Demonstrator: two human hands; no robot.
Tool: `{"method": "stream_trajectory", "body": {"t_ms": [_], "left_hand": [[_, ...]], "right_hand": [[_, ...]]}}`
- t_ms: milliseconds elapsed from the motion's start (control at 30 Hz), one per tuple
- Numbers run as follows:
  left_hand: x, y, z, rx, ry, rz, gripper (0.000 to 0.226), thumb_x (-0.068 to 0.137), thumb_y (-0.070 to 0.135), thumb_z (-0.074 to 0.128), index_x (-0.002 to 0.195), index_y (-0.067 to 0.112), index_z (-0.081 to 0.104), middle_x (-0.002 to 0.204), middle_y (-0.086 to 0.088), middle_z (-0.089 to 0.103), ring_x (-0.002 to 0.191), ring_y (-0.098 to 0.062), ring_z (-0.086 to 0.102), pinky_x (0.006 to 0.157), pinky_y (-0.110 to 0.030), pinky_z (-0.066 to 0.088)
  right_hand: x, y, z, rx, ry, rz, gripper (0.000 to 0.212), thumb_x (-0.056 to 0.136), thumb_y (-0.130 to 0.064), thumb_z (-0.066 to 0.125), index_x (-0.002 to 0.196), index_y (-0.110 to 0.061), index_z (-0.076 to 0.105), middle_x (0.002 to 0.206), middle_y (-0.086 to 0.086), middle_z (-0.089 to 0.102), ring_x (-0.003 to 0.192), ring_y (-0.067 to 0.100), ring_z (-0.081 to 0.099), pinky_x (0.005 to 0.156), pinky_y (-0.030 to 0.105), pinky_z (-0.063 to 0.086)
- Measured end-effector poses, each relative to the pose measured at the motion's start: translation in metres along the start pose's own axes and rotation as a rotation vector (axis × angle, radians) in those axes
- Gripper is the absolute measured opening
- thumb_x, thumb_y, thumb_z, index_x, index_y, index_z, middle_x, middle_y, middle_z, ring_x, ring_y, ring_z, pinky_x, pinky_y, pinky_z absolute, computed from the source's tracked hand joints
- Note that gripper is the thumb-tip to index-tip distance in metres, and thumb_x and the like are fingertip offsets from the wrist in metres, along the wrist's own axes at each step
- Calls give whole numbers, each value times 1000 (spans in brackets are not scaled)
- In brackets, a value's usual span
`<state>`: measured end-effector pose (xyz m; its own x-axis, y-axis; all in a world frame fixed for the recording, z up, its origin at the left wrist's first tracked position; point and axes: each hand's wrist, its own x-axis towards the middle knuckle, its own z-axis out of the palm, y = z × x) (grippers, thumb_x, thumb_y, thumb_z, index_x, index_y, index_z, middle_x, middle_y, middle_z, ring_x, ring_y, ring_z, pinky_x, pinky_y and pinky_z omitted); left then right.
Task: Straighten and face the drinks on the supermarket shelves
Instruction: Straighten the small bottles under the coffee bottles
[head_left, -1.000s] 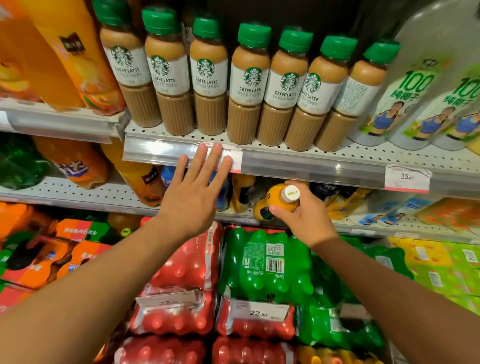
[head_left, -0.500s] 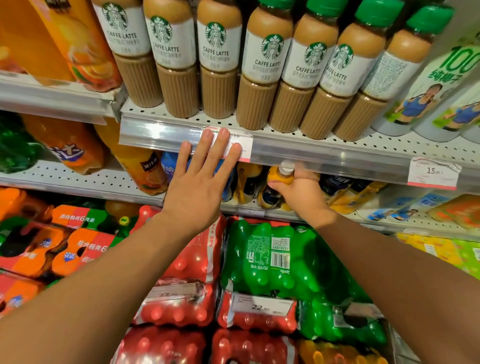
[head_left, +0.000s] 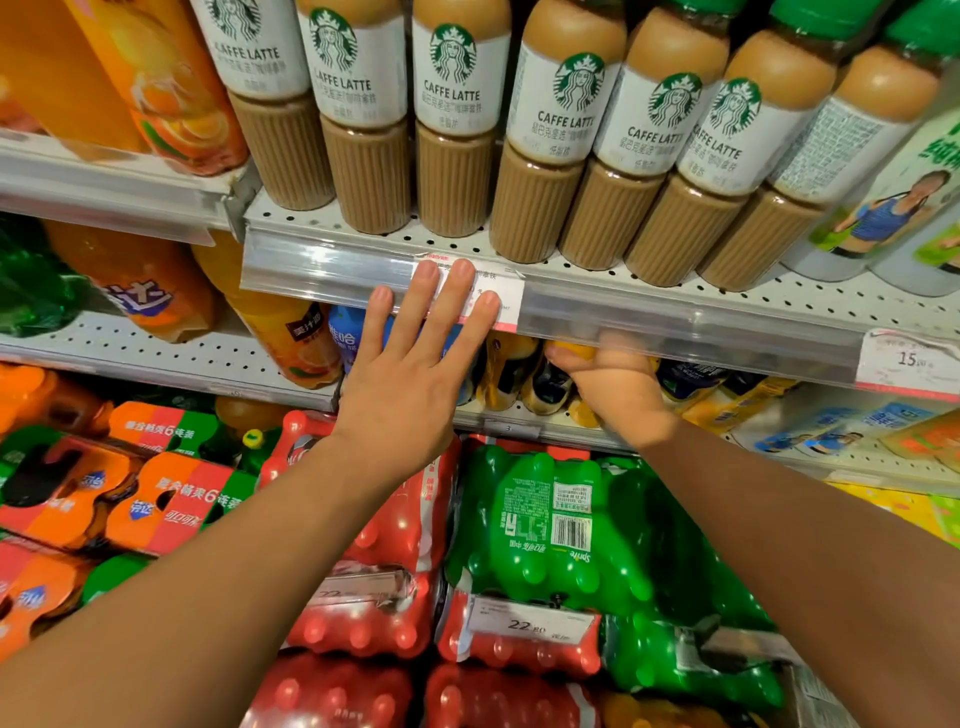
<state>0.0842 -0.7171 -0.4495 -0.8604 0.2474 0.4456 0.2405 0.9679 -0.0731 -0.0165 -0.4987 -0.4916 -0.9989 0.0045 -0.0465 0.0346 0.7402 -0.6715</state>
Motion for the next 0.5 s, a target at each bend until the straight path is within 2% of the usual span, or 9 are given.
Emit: {"method": "stream_trajectory", "body": {"t_ms": [67,133,267,333,433,500], "left_hand": [[0,0,0,4,1,1,102,61,2,58,153,13,14,160,-15,11,147,-37,4,116,-56,1],[0,0,-1,10,0,-1,104,60,3,59,153,13,14,160,-15,11,147,-37,4,116,-55,1],[0,2,-2,27,-9,-13,106,59,5,61,153,13,13,160,-16,12,147,-38,5,116,-54,0],[0,5,-3,25,-25,-33,105,59,6,59,153,14,13,160,-16,12,147,-38,6,116,-55,0],[1,8,-3,14,-49,-66,99,62,9,50,153,14,13,160,-15,12,147,-38,5,116,-56,0],[1,8,-4,14,-64,-70,100,61,10,51,153,14,13,160,-15,12,147,-37,5,116,-55,0]], "right_hand": [[1,6,6,-55,-24,53,33,76,-55,70,82,-25,59,79,0,60,70,17,59,61,28,46],[0,10,10,-106,-66,99,42,76,-58,68,94,-22,62,93,5,63,85,25,60,72,33,48],[6,9,10,-179,-87,122,47,78,-66,61,85,-21,51,83,5,54,81,27,57,66,30,36],[10,6,9,-227,-113,145,50,77,-69,60,83,-20,47,82,6,51,77,26,53,65,30,34],[10,5,15,-218,-106,157,49,77,-65,63,90,-20,51,88,6,55,79,25,52,67,31,36],[6,5,18,-154,-74,123,41,79,-59,65,90,-21,56,85,6,59,77,25,54,66,30,36]]}}
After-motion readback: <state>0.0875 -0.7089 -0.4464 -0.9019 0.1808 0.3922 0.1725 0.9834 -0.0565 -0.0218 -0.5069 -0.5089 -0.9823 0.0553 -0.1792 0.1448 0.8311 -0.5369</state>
